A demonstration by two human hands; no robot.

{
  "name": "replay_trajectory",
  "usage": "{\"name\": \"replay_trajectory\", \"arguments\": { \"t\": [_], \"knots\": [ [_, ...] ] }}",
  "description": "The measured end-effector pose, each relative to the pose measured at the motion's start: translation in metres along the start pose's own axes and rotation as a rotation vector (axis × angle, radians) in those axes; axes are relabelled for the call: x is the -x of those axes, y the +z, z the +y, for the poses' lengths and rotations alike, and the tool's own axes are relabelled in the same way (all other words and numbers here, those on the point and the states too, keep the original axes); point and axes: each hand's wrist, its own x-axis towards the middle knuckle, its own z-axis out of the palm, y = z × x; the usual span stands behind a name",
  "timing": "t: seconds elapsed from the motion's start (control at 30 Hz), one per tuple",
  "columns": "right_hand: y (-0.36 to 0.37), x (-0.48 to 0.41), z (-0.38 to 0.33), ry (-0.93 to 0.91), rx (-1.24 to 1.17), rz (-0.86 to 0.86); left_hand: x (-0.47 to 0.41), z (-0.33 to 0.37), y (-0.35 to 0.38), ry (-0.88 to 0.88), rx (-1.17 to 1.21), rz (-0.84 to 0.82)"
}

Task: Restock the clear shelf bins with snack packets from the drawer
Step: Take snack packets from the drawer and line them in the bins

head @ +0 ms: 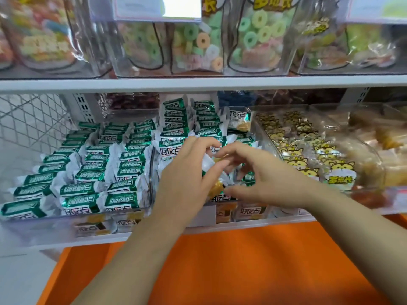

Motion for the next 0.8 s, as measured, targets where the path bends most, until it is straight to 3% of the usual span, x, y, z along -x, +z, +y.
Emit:
{"name": "replay_trajectory", "arguments": {
  "t": [0.3, 0.53, 0.7, 0.8],
  "knots": [
    [-0.021, 0.0, 0.019, 0.007, -0.056, 0.143, -0.026, 0.016, 0.008, -0.022, 0.012, 0.025],
    [-0.05, -0.032, 0.069, 0.239, 0.046, 0.498, -0.038, -0.022, 0.006, -0.026, -0.491, -0.095],
    [-0.053, -0.071, 0.085, 0.304, 0.069, 0.388, -0.039, -0.034, 0.013, -0.013, -0.58, -0.126],
    [-0.057, -0.088, 0.096, 0.331, 0.201, 0.314, -0.038, -0.04, 0.018, 0.001, -0.586, -0.097]
  ]
}}
